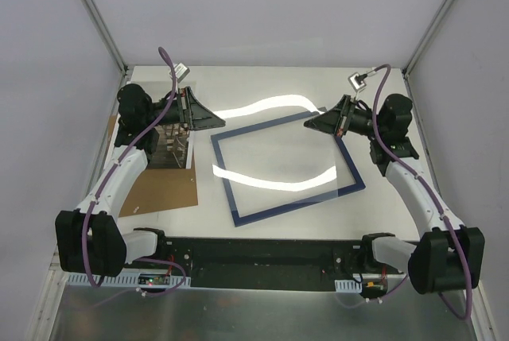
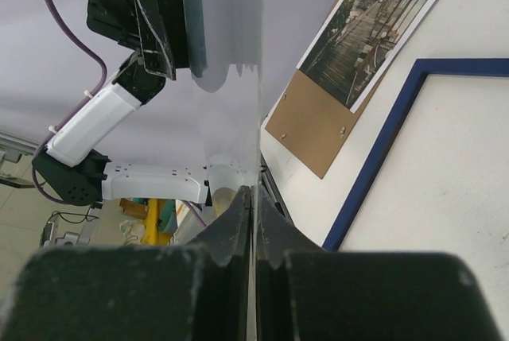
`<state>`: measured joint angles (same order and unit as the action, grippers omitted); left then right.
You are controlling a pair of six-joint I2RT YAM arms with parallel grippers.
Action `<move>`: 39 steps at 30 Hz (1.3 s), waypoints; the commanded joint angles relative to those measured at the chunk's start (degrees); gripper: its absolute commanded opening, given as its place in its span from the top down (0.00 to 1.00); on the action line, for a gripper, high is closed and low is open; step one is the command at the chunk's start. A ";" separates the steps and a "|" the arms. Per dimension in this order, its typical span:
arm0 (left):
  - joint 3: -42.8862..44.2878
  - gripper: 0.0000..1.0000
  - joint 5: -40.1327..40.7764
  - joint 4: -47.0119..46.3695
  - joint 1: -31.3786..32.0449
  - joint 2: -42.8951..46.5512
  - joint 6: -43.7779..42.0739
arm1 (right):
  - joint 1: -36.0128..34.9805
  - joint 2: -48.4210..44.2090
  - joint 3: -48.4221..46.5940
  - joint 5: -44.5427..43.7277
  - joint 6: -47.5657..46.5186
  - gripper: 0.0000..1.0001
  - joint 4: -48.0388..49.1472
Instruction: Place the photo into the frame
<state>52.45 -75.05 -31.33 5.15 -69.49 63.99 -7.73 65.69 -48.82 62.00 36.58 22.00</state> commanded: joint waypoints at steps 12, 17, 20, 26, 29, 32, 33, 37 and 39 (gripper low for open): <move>-0.94 0.77 -0.19 -1.19 -0.31 1.38 -3.43 | -0.36 3.21 -2.86 -0.12 6.75 0.99 7.44; -0.68 0.78 0.34 -1.10 -0.23 1.12 -3.61 | -1.59 4.27 -2.69 -0.82 8.69 1.00 9.82; -0.77 0.78 0.78 -1.19 -0.31 0.85 -3.61 | -1.94 4.80 -2.16 -1.44 9.91 0.99 10.95; -0.68 0.79 1.22 -1.19 -0.31 0.76 -3.69 | -2.64 4.71 -0.40 -3.02 10.36 0.99 12.80; -0.77 0.79 1.30 -1.19 -0.31 0.76 -3.69 | -2.73 4.71 -0.49 -3.29 10.79 0.99 12.98; -0.85 0.81 1.48 -1.10 -0.31 0.76 -3.61 | -2.64 4.71 -0.49 -3.64 11.06 0.99 13.16; -0.85 0.82 1.57 -1.10 -0.31 0.85 -3.61 | -2.64 4.71 -0.40 -3.72 11.15 0.99 13.24; -0.85 0.84 1.57 -1.01 -0.31 0.50 -3.52 | -2.82 4.53 0.12 -3.73 11.06 0.99 13.60; -0.85 0.86 1.66 -0.92 -0.31 0.41 -3.52 | -2.82 4.62 0.39 -3.64 10.97 0.99 13.77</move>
<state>51.59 -72.97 -30.30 5.15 -69.49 61.95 -10.24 70.74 -48.84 59.33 47.13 31.55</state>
